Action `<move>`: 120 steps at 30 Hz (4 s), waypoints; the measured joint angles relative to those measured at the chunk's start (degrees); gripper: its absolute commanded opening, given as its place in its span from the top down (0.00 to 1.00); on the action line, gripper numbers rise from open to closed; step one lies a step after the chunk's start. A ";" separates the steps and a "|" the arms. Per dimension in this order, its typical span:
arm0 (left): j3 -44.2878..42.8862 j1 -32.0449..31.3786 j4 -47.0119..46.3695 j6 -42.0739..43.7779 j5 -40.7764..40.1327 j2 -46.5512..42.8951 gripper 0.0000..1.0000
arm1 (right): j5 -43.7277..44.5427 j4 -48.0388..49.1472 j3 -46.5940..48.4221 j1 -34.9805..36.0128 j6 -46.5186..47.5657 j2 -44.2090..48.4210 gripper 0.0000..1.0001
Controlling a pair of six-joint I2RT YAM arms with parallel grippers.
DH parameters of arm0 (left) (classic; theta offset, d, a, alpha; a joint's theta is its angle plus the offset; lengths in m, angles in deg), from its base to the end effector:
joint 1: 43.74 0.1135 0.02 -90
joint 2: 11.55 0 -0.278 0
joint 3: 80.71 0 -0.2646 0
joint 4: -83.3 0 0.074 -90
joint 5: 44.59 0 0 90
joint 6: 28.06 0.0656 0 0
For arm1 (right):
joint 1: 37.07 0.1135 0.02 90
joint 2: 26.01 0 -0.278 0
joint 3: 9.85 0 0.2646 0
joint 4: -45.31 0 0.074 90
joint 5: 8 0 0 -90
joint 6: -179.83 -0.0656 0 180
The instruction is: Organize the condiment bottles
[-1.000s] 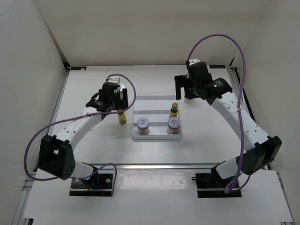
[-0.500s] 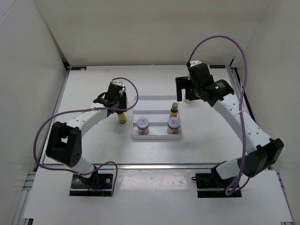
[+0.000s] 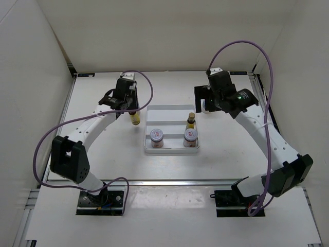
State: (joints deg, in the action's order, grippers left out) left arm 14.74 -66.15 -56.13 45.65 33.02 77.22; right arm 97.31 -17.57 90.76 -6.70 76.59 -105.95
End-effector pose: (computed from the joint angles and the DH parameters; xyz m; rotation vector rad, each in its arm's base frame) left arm 0.3529 -0.1303 0.2747 0.0192 2.3311 -0.0828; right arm 0.2854 0.1472 0.3884 -0.2047 2.2682 0.0904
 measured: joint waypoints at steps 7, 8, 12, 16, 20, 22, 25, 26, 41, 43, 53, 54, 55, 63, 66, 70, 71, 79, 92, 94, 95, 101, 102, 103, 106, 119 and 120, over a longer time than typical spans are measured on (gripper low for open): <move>-10.67 -0.79 3.98 -0.20 2.40 -0.02 0.89 | -0.04 -0.15 -0.76 0.00 -0.11 1.07 0.00; -11.17 -1.07 4.04 -0.26 2.67 -0.02 0.89 | -0.04 -0.26 -0.98 0.00 -0.11 1.27 0.00; -12.09 -3.56 4.50 -0.76 3.72 0.20 0.89 | -0.04 -0.57 -1.18 0.00 -0.15 1.46 0.00; -12.00 -6.73 5.33 -1.92 4.61 2.80 0.89 | -0.04 -0.72 -1.51 0.00 -0.20 1.77 0.00; -10.56 -9.18 5.49 -2.86 4.68 6.27 0.89 | -0.04 -0.92 -1.92 -0.22 -0.22 2.21 0.00; -9.20 -10.08 5.57 -3.30 4.59 7.43 0.89 | -0.04 -1.03 -1.92 -0.42 -0.24 2.51 0.00; -7.02 -10.82 5.51 -3.72 3.80 8.33 0.89 | -0.04 -1.16 -2.12 -0.52 -0.24 3.23 0.00; -6.64 -10.88 5.44 -3.78 3.63 8.55 0.88 | -0.04 -1.25 -2.29 -0.52 -0.28 3.56 0.00; -7.06 -10.97 4.90 -4.68 1.20 10.60 0.00 | -0.59 -1.60 -4.00 -1.99 -0.83 5.51 0.00; -9.16 -10.97 6.10 -4.20 0.83 10.43 0.00 | -1.53 -1.86 -3.30 -4.39 -0.57 4.17 0.00; -14.25 -5.77 9.73 2.67 -9.88 -8.70 0.00 | -6.71 -3.04 13.25 -15.96 2.49 -17.22 0.00; -11.41 -3.80 9.27 2.86 -11.47 -13.14 0.00 | -7.10 -2.91 14.95 -16.41 2.80 -19.12 0.00; -8.74 -2.23 8.92 3.04 -12.70 -16.85 0.00 | -7.56 -2.73 16.65 -16.92 3.17 -21.18 0.00; 9.51 3.06 11.17 3.80 -21.35 -32.39 0.00 | -11.72 -2.40 25.70 -18.75 4.74 -36.30 0.00; 14.75 3.06 13.11 3.61 -23.50 -31.82 0.00 | -12.74 -2.40 25.77 -18.80 4.63 -40.41 0.00; 17.49 3.06 14.58 3.37 -25.33 -32.41 0.00 | -13.00 -2.40 25.77 -18.80 4.59 -43.43 0.21; 17.66 3.06 14.71 3.19 -25.70 -32.72 0.00 | -13.03 -2.47 25.90 -18.80 4.46 -43.82 0.29; 17.68 3.06 14.56 2.64 -26.10 -34.36 0.00 | -11.82 -2.80 26.73 -18.71 4.02 -44.28 0.75; 17.75 3.06 14.10 1.95 -22.93 -34.01 0.00 | -13.16 -3.85 25.94 -8.31 6.19 -31.85 0.75; 17.75 3.06 14.05 1.97 -22.67 -34.01 0.00 | -14.27 -3.76 25.66 -6.25 6.14 -31.08 0.75; 17.75 3.06 14.05 1.99 -22.56 -34.01 0.00 | -14.60 -3.56 25.31 -5.60 6.10 -31.04 0.75; 17.75 3.06 14.05 2.29 -22.21 -34.01 0.00 | -13.92 -3.76 21.68 -3.06 5.81 -33.09 0.73; 17.75 3.06 14.05 2.29 -22.12 -34.03 0.00 | -13.60 -3.78 21.27 -2.78 5.70 -33.79 0.73; 17.75 3.06 14.05 2.32 -22.01 -34.03 0.00 | -13.16 -3.72 20.83 -2.51 5.64 -34.36 0.71; 17.75 3.06 14.05 2.32 -21.49 -34.03 0.00 | -11.72 -2.95 18.93 -2.10 5.25 -35.43 0.71; 17.42 3.06 13.14 2.54 -17.49 -31.32 0.00 | -7.28 -2.12 17.66 -2.05 4.09 -36.65 0.01; 17.00 3.06 13.03 2.58 -16.96 -30.12 0.00 | -6.97 -2.10 17.70 -1.97 4.02 -36.65 0.01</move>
State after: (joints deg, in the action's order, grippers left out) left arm 31.75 -63.09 -43.10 48.23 16.06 47.10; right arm 90.34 -19.67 108.47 -8.67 80.62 -142.61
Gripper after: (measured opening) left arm 0.998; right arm 0.994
